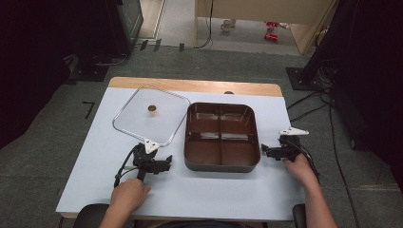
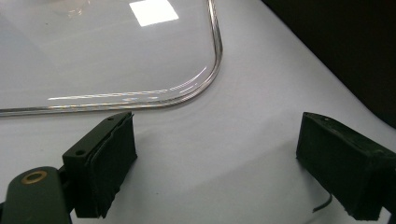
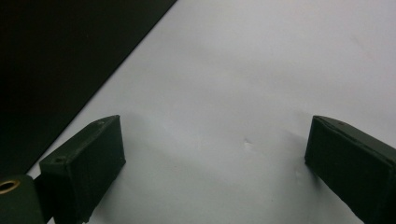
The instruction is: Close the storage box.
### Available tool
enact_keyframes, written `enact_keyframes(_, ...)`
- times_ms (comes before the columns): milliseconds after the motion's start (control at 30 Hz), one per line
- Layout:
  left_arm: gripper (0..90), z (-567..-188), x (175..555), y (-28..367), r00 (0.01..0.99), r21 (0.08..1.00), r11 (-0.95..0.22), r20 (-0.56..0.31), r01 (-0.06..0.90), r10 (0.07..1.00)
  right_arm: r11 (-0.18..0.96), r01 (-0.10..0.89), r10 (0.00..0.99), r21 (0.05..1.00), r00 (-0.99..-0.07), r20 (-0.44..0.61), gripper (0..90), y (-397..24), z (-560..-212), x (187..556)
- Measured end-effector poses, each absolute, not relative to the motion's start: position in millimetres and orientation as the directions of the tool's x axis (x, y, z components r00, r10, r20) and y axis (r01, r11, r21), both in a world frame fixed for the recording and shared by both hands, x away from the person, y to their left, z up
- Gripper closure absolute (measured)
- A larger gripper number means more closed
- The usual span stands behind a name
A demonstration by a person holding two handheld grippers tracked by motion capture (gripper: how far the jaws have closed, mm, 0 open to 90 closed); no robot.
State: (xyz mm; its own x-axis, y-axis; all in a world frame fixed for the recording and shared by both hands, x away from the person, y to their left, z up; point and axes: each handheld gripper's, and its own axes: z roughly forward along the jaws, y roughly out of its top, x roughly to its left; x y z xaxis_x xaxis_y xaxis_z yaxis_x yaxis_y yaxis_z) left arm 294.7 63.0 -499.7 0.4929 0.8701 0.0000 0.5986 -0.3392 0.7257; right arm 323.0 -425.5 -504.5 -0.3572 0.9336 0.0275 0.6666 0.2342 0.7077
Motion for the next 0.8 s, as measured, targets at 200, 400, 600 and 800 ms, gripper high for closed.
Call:
enact_keyframes(200,10.8,-499.6,295.3,65.4,0.497,0.73,-0.325,-0.024,0.601,0.867,0.234,0.667,0.934,0.707,-0.357,0.028,4.2,-425.6,-504.4,323.1)
enact_keyframes(400,10.6,-499.9,295.0,63.3,0.498,0.725,-0.341,-0.004,0.599,0.867,0.234,0.667,0.934,0.707,-0.357,0.027,4.2,-425.5,-504.4,323.1)
enact_keyframes(600,10.4,-499.6,295.2,63.6,0.499,0.724,-0.339,-0.009,0.601,0.866,0.235,0.667,0.934,0.707,-0.357,0.027,4.2,-425.5,-504.4,323.1)
enact_keyframes(800,10.2,-499.8,294.9,62.6,0.498,0.724,-0.344,0.0,0.598,0.867,0.234,0.667,0.934,0.707,-0.357,0.028,4.2,-425.5,-504.4,323.1)
